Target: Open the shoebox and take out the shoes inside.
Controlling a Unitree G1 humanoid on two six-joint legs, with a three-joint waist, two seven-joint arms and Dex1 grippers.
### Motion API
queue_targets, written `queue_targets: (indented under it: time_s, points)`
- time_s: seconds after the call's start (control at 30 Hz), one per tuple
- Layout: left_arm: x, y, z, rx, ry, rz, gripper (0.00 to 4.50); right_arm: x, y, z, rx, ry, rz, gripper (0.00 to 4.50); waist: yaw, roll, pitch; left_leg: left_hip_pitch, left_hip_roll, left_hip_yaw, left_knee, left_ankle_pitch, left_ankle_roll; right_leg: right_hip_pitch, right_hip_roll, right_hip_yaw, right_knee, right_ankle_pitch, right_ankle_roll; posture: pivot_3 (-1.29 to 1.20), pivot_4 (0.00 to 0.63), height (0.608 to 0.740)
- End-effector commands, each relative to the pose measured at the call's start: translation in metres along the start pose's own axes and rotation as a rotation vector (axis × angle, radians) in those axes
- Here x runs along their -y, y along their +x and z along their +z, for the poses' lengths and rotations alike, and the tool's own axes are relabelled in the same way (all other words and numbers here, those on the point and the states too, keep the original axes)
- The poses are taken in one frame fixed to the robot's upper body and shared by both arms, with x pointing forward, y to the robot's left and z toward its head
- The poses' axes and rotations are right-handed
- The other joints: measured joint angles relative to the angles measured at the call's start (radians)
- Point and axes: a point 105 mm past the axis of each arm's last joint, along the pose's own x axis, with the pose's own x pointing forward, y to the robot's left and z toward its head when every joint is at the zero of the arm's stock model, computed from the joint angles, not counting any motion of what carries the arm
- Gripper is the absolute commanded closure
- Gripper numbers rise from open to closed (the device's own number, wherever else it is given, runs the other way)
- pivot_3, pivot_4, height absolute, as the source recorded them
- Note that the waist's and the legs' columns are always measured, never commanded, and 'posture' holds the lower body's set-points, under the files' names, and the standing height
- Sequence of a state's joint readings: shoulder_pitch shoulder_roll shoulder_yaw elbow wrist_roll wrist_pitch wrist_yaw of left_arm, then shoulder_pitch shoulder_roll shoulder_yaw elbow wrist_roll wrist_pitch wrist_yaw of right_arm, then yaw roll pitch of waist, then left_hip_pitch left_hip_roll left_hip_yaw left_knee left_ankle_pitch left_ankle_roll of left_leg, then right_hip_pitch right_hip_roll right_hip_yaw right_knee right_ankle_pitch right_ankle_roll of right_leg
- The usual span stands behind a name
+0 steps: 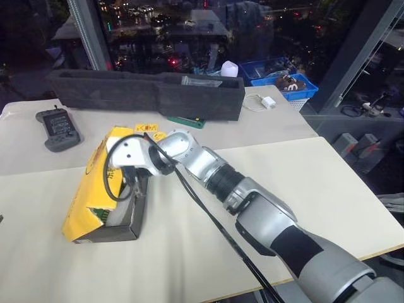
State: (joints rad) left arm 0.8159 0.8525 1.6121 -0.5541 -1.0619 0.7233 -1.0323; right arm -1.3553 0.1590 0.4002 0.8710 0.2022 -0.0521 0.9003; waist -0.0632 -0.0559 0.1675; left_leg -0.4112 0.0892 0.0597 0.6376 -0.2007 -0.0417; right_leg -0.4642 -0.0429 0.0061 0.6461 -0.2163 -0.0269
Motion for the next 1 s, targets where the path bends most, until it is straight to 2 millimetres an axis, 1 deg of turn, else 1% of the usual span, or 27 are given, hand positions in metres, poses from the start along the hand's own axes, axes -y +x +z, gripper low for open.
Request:
queue_targets:
  time_s: [0.03,0.07,0.1,0.17,0.2,0.23,0.3,0.33,0.37,0.4,0.43,0.53,0.63,0.73,0.8,0.9,0.97,1.0]
  points:
    - [-0.002,0.008,0.005,0.026,0.023,-0.019,0.00,-0.076,0.078,0.179,0.569,0.147,0.215,4.44,-0.003,0.000,0.002,-0.002,0.000,0.000,0.001,0.002,-0.002,-0.003,0.000,0.000,0.001,0.001,-0.001,0.00,0.150,0.738]
    - [-0.002,0.010,0.004,0.030,0.023,-0.022,0.00,-0.074,0.077,0.172,0.548,0.152,0.216,4.44,-0.004,0.000,0.001,-0.006,0.000,0.000,0.001,0.002,-0.002,-0.007,0.000,0.001,0.001,0.002,0.001,0.00,0.150,0.738]
    - [-0.003,0.011,0.004,0.030,0.022,-0.023,0.00,-0.073,0.080,0.162,0.513,0.148,0.211,4.44,-0.007,-0.001,-0.001,-0.005,0.000,0.000,0.001,0.003,-0.001,-0.006,0.001,0.001,0.001,0.004,0.004,0.00,0.150,0.738]
    - [-0.005,0.013,0.003,0.033,0.022,-0.025,0.00,-0.072,0.084,0.148,0.454,0.138,0.192,4.44,-0.011,-0.001,-0.002,0.005,0.000,0.000,-0.003,0.001,-0.002,0.003,0.001,0.000,-0.001,0.002,0.005,0.00,0.150,0.738]
    - [-0.005,0.014,0.003,0.033,0.022,-0.029,0.00,-0.073,0.086,0.143,0.434,0.126,0.186,4.44,-0.011,-0.001,-0.002,0.012,0.000,0.001,-0.005,0.000,-0.004,0.008,0.001,0.001,-0.001,-0.002,0.002,0.00,0.150,0.738]
    - [-0.005,0.015,0.002,0.034,0.023,-0.032,0.00,-0.074,0.086,0.140,0.425,0.119,0.187,4.44,-0.010,-0.001,-0.002,0.012,0.000,0.002,-0.005,0.000,-0.004,0.008,0.000,0.002,-0.001,-0.005,-0.001,0.00,0.150,0.738]
    - [-0.005,0.018,0.002,0.038,0.021,-0.039,0.00,-0.076,0.087,0.134,0.407,0.094,0.192,4.44,-0.009,-0.001,-0.002,0.006,0.000,0.001,-0.005,0.000,-0.004,0.002,0.000,0.001,0.000,-0.004,-0.002,0.00,0.150,0.738]
    - [-0.005,0.019,0.002,0.039,0.022,-0.043,0.00,-0.076,0.087,0.130,0.395,0.083,0.192,4.44,-0.008,-0.001,-0.002,0.004,0.000,0.001,-0.005,0.000,-0.003,0.000,0.001,0.001,0.001,-0.002,-0.005,0.00,0.150,0.738]
    - [-0.006,0.020,0.002,0.039,0.023,-0.046,0.00,-0.076,0.088,0.125,0.380,0.079,0.192,4.44,-0.007,-0.002,-0.002,0.004,0.000,0.001,-0.005,0.000,-0.003,0.000,0.001,0.001,0.001,-0.001,-0.004,0.00,0.150,0.738]
    - [-0.005,0.021,0.002,0.041,0.022,-0.051,0.00,-0.075,0.087,0.117,0.356,0.073,0.186,4.44,-0.007,-0.002,-0.002,0.004,0.000,0.000,-0.005,0.000,-0.003,0.000,0.001,0.001,0.001,0.001,-0.001,0.00,0.150,0.738]
    - [-0.005,0.022,0.002,0.043,0.022,-0.055,0.00,-0.074,0.087,0.112,0.340,0.070,0.183,4.44,-0.008,-0.002,-0.002,0.004,0.000,0.000,-0.006,0.000,-0.003,0.000,0.001,0.001,0.001,0.001,-0.001,0.00,0.150,0.738]
    - [-0.007,0.025,0.001,0.042,0.020,-0.066,0.00,-0.069,0.084,0.086,0.263,0.027,0.157,4.44,-0.009,-0.002,-0.002,0.003,0.000,0.001,-0.007,0.000,-0.004,0.000,0.001,0.001,0.000,0.001,0.000,0.00,0.150,0.738]
    - [-0.007,0.032,-0.010,0.003,0.013,-0.087,0.00,-0.064,0.066,0.049,0.173,0.010,0.163,4.44,-0.007,-0.002,-0.002,0.003,0.000,0.000,-0.008,0.000,-0.004,-0.001,0.001,0.001,0.000,0.001,0.000,0.00,0.150,0.738]
    - [-0.005,0.038,-0.018,-0.011,0.001,-0.115,0.00,-0.064,0.046,0.025,0.107,0.001,0.186,4.44,-0.006,-0.004,-0.003,0.005,-0.001,0.000,-0.009,0.000,-0.004,0.002,0.001,0.001,-0.001,0.000,0.000,0.00,0.150,0.738]
    - [-0.009,0.040,-0.024,-0.019,-0.022,-0.109,0.00,-0.064,0.033,0.014,0.063,-0.001,0.191,4.44,-0.005,-0.004,-0.003,0.005,-0.001,0.000,-0.008,0.000,-0.004,0.003,0.000,0.001,0.000,0.000,0.001,0.00,0.150,0.738]
    - [-0.013,0.041,-0.040,-0.048,-0.060,-0.108,0.00,-0.075,0.019,0.003,-0.006,-0.040,0.250,4.44,-0.008,-0.004,-0.003,0.002,-0.001,0.000,-0.006,0.000,-0.004,0.000,0.001,0.001,0.001,0.000,0.001,0.00,0.150,0.738]
    - [-0.013,0.042,-0.045,-0.050,-0.078,-0.114,0.00,-0.081,0.016,0.003,-0.025,-0.076,0.288,4.44,-0.011,-0.004,-0.003,0.004,0.000,0.001,-0.006,0.000,-0.004,0.000,0.002,0.002,0.002,0.000,0.000,0.00,0.150,0.738]
    - [-0.014,0.045,-0.047,-0.043,-0.086,-0.112,0.00,-0.083,0.015,0.006,-0.029,-0.104,0.305,4.44,-0.008,-0.004,-0.003,0.004,0.001,0.000,-0.007,0.000,-0.004,0.000,0.003,0.002,0.002,0.000,0.000,0.00,0.150,0.738]
